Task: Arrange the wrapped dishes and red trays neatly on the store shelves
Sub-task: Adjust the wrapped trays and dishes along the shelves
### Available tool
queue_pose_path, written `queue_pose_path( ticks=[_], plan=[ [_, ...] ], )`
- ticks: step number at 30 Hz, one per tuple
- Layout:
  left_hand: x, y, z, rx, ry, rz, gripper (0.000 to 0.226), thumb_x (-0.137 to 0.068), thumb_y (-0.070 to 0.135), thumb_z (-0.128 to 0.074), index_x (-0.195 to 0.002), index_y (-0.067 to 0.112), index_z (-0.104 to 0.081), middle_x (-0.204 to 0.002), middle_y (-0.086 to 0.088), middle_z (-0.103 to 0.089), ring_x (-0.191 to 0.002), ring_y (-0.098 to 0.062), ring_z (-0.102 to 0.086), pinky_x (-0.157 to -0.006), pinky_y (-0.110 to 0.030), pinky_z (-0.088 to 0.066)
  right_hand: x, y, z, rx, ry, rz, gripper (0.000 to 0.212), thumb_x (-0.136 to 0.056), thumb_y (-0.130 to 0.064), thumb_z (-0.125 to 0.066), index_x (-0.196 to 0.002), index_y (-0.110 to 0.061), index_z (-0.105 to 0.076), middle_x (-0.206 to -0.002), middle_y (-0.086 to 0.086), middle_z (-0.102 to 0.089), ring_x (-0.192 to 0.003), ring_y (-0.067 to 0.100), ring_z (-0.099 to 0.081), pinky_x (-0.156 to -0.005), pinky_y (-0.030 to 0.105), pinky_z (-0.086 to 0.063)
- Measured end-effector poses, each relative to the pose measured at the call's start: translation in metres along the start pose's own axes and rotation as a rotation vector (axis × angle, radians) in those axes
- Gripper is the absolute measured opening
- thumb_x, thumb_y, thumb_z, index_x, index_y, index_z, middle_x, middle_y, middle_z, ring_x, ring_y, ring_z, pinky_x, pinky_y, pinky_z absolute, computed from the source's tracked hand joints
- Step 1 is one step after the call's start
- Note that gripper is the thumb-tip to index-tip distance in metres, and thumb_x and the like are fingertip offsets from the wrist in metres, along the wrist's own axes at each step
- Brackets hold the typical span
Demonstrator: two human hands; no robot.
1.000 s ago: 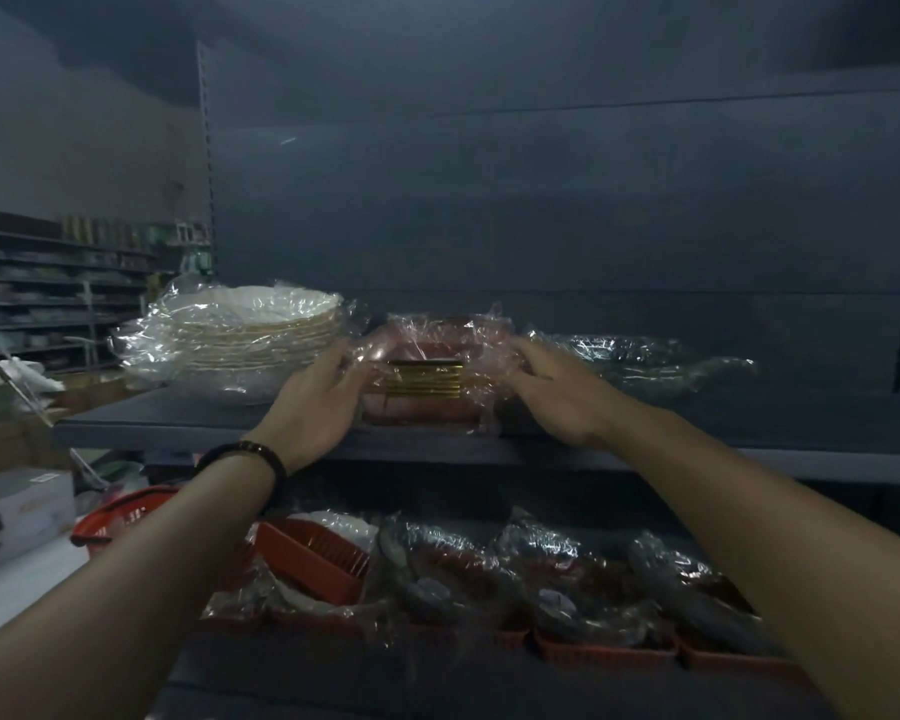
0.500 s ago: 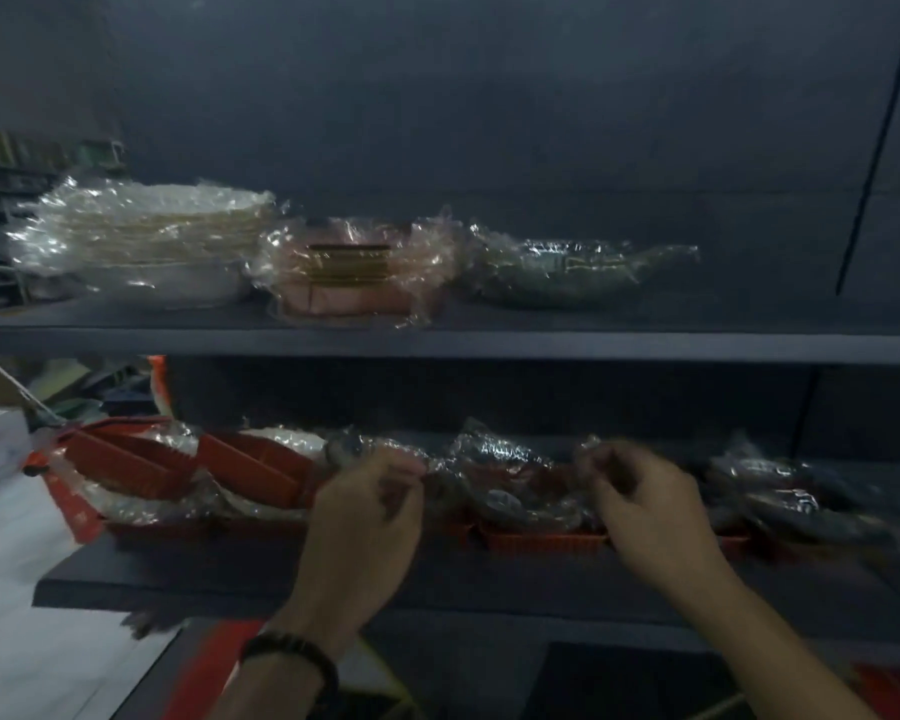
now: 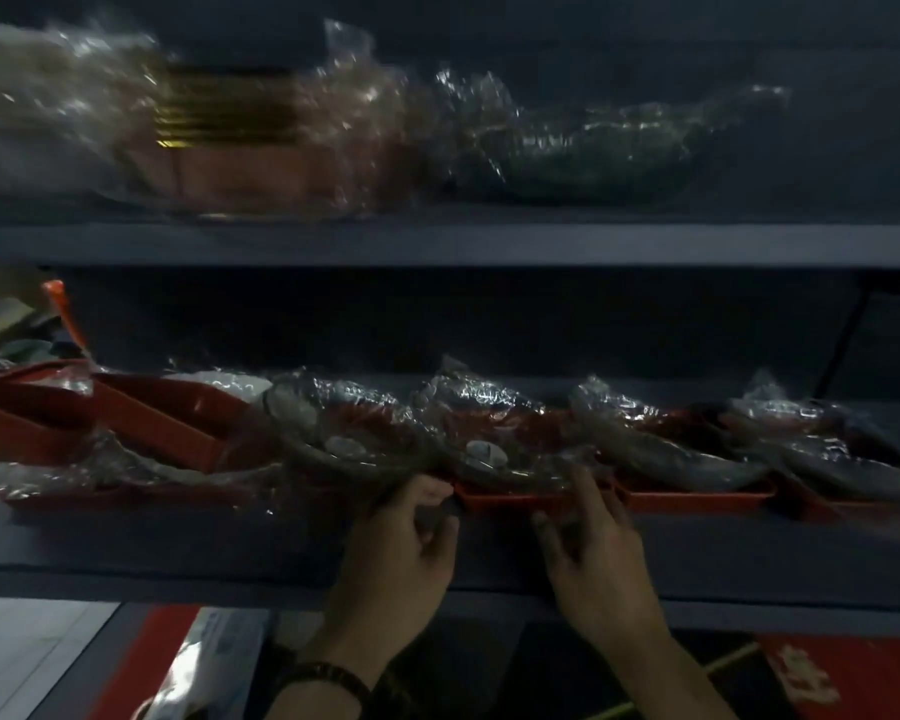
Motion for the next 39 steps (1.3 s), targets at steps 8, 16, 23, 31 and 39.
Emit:
queue_pose_path(
  ticks=[8,16,23,31,39],
  plan=[
    [-0.012,-0.015,-0.011,0.087,0.018,0.033,0.021,-0.100,0.030,-0.071,-0.115,0.044,-0.065,-0.117,0.029,-0.066,-0.100,0.015,-0.062,-0.078,-0.008,-0.046,-0.027,0.013,-0.021,0.118,0.039,-0.092,0.035,-0.103,-0.046,-0.057,-0.136,-0.034,-0.057,-0.134,0.010,-0.050,-0.113,0.032,-0.062,-0.090,0.033,-0.050],
    [-0.014,-0.022,-0.013,0.117,0.032,0.035,0.021,-0.099,0.027,-0.072,-0.109,0.044,-0.067,-0.108,0.026,-0.072,-0.101,0.013,-0.065,-0.082,-0.014,-0.049,-0.028,0.010,-0.016,0.008,0.213,0.007,0.012,-0.099,-0.030,-0.070,-0.107,-0.022,-0.073,-0.109,0.004,-0.057,-0.085,0.002,-0.048,-0.078,0.010,-0.037],
    [-0.009,-0.021,0.013,0.192,0.085,0.067,0.042,-0.095,0.024,-0.077,-0.123,0.050,-0.059,-0.116,0.025,-0.072,-0.095,-0.008,-0.077,-0.090,-0.033,-0.063,-0.014,-0.002,-0.006,-0.047,0.227,0.050,0.012,-0.100,-0.032,-0.066,-0.108,-0.026,-0.073,-0.107,-0.001,-0.060,-0.094,0.002,-0.056,-0.078,-0.003,-0.038],
    [0.020,-0.004,0.062,0.252,0.167,0.023,0.095,-0.083,0.019,-0.090,-0.146,0.065,-0.037,-0.134,0.027,-0.057,-0.099,0.000,-0.074,-0.088,-0.026,-0.057,0.018,-0.029,0.017,-0.069,0.232,0.177,0.012,-0.097,-0.027,-0.071,-0.109,-0.027,-0.074,-0.108,-0.007,-0.058,-0.101,-0.010,-0.056,-0.083,-0.003,-0.037],
    [0.055,0.010,0.082,0.225,0.205,-0.069,0.057,-0.083,0.018,-0.089,-0.130,0.038,-0.064,-0.110,0.029,-0.074,-0.103,0.003,-0.074,-0.099,-0.038,-0.060,0.063,-0.054,0.038,-0.177,0.133,0.128,0.021,-0.097,-0.031,-0.070,-0.106,-0.049,-0.064,-0.113,-0.012,-0.051,-0.100,-0.006,-0.056,-0.083,-0.002,-0.042]
  ],
)
Point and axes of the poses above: each hand's wrist, its own x-axis away from the middle knuckle, its own z-axis out of the back of the hand, y = z × x, the point moved 7 cm from there along -x, towards the middle knuckle
